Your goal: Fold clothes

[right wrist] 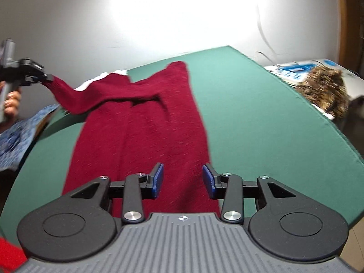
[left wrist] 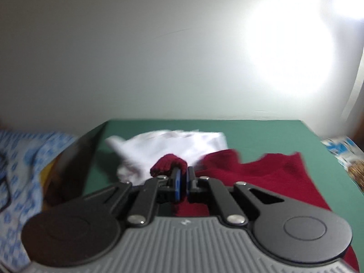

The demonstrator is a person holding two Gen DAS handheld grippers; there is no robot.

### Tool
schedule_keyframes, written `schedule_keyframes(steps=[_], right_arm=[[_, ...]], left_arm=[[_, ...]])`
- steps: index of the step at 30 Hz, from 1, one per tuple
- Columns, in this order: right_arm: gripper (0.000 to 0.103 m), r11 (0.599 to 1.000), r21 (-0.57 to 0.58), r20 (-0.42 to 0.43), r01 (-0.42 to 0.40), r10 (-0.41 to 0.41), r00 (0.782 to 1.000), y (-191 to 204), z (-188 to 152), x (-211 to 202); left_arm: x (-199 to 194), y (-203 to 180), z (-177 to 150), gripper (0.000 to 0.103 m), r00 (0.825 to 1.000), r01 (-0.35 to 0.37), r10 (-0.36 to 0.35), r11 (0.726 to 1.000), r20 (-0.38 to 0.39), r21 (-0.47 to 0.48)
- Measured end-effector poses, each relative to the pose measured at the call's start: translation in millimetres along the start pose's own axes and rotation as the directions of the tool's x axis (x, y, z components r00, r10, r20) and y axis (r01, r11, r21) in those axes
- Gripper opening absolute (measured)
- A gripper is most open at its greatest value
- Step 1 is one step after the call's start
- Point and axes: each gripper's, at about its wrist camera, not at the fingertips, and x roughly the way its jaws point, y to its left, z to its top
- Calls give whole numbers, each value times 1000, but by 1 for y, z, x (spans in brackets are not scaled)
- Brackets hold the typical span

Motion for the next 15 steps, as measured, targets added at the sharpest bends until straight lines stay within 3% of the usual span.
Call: schedule_keyframes(steps=[4,8,10,12,15], right_arm=[[41,998,51,19,21,-22,1000,-4,7,6],[41,998,60,27,24,-25,999,-7,9,4],[41,997,72,19,11,-12,1000,-8,12,8],[41,995,94,8,-23,22,1000,-9,16,12],[42,983,150,-14,-101,104,994,-7,25,25]], left_arm=[[-6,-68,-15,0,980,198,-199,967,-8,162],[-9,-126,-53,0,940,340,-326,890,-99,303],[-6,-147,-77,0,924,382,-349,852,-157,359],[-3,-157,-100,2,912,407,-351,831,-210,380],[-1,-158,-122,10,914,399,-325,831,-243,388]])
